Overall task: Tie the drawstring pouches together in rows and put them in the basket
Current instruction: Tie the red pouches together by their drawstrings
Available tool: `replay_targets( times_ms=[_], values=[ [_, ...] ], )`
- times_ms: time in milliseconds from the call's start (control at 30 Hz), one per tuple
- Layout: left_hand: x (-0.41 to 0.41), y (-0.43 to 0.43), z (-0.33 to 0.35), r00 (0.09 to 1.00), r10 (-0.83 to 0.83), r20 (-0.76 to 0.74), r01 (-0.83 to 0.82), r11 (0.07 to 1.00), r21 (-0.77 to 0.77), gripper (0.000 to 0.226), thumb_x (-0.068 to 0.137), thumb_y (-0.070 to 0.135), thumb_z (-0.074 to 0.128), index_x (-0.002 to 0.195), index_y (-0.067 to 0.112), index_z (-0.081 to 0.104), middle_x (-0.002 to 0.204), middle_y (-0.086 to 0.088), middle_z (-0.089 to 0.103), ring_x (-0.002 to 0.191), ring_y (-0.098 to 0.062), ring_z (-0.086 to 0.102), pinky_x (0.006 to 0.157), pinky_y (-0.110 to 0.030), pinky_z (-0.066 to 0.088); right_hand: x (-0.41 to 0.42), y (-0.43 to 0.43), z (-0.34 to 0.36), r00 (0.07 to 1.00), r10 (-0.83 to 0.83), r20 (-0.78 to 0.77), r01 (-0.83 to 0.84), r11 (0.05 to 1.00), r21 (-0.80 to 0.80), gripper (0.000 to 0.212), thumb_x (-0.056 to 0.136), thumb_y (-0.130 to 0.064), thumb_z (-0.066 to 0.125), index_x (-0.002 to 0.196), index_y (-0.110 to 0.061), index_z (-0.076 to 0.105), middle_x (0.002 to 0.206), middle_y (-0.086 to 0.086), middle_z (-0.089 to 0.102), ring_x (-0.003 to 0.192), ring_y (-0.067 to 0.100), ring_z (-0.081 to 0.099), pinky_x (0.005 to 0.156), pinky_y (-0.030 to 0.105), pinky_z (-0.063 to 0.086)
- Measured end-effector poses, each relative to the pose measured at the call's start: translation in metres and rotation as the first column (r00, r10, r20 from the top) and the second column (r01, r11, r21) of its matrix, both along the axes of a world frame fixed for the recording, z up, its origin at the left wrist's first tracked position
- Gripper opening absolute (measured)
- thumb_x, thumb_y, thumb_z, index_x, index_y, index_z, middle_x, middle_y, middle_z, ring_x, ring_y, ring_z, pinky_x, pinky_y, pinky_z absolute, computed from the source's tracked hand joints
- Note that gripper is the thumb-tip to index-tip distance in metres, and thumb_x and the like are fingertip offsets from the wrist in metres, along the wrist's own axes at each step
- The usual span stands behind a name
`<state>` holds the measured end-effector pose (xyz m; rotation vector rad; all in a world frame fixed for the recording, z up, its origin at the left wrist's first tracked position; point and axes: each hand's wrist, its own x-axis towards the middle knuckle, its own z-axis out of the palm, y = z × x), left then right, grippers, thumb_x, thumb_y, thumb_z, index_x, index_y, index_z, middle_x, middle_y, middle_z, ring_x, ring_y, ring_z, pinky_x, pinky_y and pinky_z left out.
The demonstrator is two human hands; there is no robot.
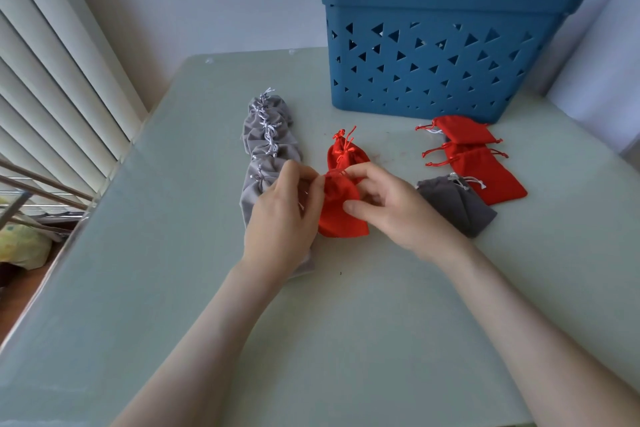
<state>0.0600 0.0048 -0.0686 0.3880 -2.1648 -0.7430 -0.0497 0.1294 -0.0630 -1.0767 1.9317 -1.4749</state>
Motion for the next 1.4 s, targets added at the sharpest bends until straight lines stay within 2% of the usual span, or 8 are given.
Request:
replay_targets(
  times_ms=[167, 333, 600, 700, 833, 1067, 1300, 1400],
  values=[
    [0.000, 0.002, 0.000, 0.998, -0.044, 0.033, 0.042, 0.997, 0.070, 0.040, 0.089, 0.052, 0.039, 0.106, 0.018, 0.052, 0.079, 0.021, 0.056, 0.065, 0.003, 0.053, 0.065, -0.020, 0.043, -0.015, 0.000, -0.003, 0.974, -0.215, 0.068, 0.219, 0.975, -0.047, 0.028, 0.091, -0.003, 0.059, 0.105, -0.026, 0.053, 0.088, -0.001, 0.068, 0.083, 0.012, 0.062, 0.081, 0.029, 0.048],
    [-0.002, 0.001, -0.006, 0.993, -0.047, 0.107, 0.052, 0.997, -0.048, 0.022, 0.093, 0.032, 0.049, 0.101, 0.013, 0.057, 0.084, 0.012, 0.056, 0.077, -0.001, 0.046, 0.066, -0.021, 0.043, -0.024, 0.001, -0.017, 0.861, -0.267, -0.433, 0.337, 0.937, 0.093, 0.025, 0.090, -0.007, 0.060, 0.114, -0.012, 0.055, 0.086, -0.007, 0.056, 0.082, 0.015, 0.052, 0.074, 0.022, 0.035],
    [-0.002, 0.003, -0.007, 0.975, -0.098, 0.200, 0.114, 0.991, -0.067, 0.011, 0.094, 0.018, 0.055, 0.102, 0.011, 0.059, 0.081, 0.009, 0.056, 0.072, -0.007, 0.051, 0.064, -0.021, 0.040, -0.029, -0.001, -0.024, 0.644, -0.295, -0.705, 0.439, 0.898, 0.025, 0.025, 0.082, -0.012, 0.062, 0.106, -0.003, 0.062, 0.098, 0.015, 0.061, 0.095, 0.038, 0.053, 0.084, 0.035, 0.033],
    [-0.002, 0.004, -0.008, 0.967, -0.124, 0.224, 0.147, 0.985, -0.087, 0.007, 0.094, 0.016, 0.055, 0.099, 0.012, 0.059, 0.079, 0.010, 0.055, 0.068, -0.004, 0.045, 0.063, -0.025, 0.039, -0.032, 0.004, -0.021, 0.618, -0.333, -0.712, 0.467, 0.884, -0.008, 0.023, 0.082, -0.015, 0.055, 0.100, -0.004, 0.063, 0.097, 0.015, 0.061, 0.094, 0.038, 0.054, 0.085, 0.036, 0.034],
    [-0.003, 0.003, -0.011, 0.963, -0.122, 0.242, 0.160, 0.977, -0.144, 0.006, 0.092, 0.015, 0.053, 0.091, 0.011, 0.058, 0.077, 0.001, 0.062, 0.069, -0.010, 0.045, 0.058, -0.028, 0.035, -0.033, 0.008, -0.017, 0.681, -0.345, -0.645, 0.441, 0.897, -0.014, 0.013, 0.087, -0.007, 0.060, 0.099, -0.004, 0.062, 0.100, 0.012, 0.058, 0.098, 0.032, 0.053, 0.089, 0.033, 0.038],
    [-0.012, 0.000, -0.007, 0.962, -0.147, 0.231, 0.148, 0.989, 0.014, 0.007, 0.092, 0.012, 0.056, 0.090, 0.018, 0.059, 0.076, 0.005, 0.065, 0.067, -0.009, 0.057, 0.065, -0.027, 0.044, -0.045, 0.021, 0.001, 0.615, -0.450, -0.647, 0.554, 0.831, -0.052, 0.016, 0.091, 0.001, 0.046, 0.096, -0.002, 0.061, 0.102, 0.015, 0.060, 0.098, 0.034, 0.053, 0.087, 0.038, 0.038],
    [-0.051, 0.043, 0.019, 0.953, -0.147, 0.265, 0.153, 0.988, -0.002, 0.009, 0.092, 0.016, 0.054, 0.086, 0.014, 0.061, 0.063, 0.007, 0.056, 0.054, -0.009, 0.048, 0.055, -0.022, 0.032, -0.055, 0.041, 0.011, 0.470, -0.568, -0.676, 0.775, 0.632, 0.009, 0.026, 0.089, 0.006, 0.043, 0.108, -0.004, 0.057, 0.110, 0.016, 0.059, 0.105, 0.034, 0.052, 0.087, 0.038, 0.037],
    [-0.081, 0.069, 0.022, 0.944, -0.117, 0.310, 0.102, 0.993, 0.063, 0.014, 0.092, 0.017, 0.050, 0.088, 0.010, 0.061, 0.076, -0.005, 0.065, 0.070, -0.024, 0.057, 0.067, -0.032, 0.042, -0.064, 0.045, 0.006, 0.478, -0.516, -0.711, 0.830, 0.531, 0.172, 0.028, 0.089, 0.001, 0.045, 0.115, -0.005, 0.052, 0.118, 0.017, 0.058, 0.112, 0.036, 0.050, 0.091, 0.041, 0.035]
  ],
)
